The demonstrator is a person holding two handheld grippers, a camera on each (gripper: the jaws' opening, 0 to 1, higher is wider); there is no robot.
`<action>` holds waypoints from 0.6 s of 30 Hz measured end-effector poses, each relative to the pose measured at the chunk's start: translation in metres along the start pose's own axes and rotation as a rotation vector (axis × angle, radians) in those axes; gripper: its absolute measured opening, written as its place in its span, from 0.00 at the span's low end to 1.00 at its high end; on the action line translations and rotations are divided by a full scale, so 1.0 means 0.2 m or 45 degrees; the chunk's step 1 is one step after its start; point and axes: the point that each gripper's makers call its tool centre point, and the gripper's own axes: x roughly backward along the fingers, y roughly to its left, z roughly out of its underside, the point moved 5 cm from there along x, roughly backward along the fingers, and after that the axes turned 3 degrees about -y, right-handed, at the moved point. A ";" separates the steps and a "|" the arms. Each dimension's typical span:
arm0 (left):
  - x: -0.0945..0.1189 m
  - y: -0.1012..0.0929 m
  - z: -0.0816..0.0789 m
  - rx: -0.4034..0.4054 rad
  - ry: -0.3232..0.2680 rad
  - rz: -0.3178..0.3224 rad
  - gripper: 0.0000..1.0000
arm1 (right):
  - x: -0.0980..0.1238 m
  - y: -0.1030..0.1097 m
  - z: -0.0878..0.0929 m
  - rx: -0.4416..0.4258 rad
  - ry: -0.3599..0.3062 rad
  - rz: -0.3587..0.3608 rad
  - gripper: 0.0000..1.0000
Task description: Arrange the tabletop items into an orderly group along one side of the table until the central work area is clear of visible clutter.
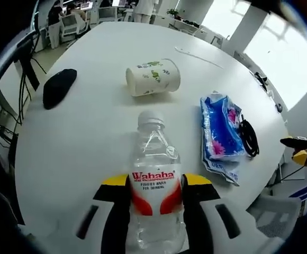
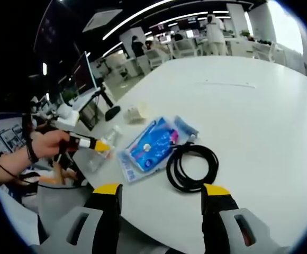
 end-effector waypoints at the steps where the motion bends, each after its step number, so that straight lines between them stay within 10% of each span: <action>1: 0.00 0.00 0.00 -0.004 -0.003 0.003 0.37 | 0.00 0.00 0.00 -0.002 0.000 0.000 0.61; 18: 0.07 0.00 0.00 0.028 -0.115 0.007 0.36 | 0.02 -0.01 0.02 -0.030 -0.047 -0.002 0.60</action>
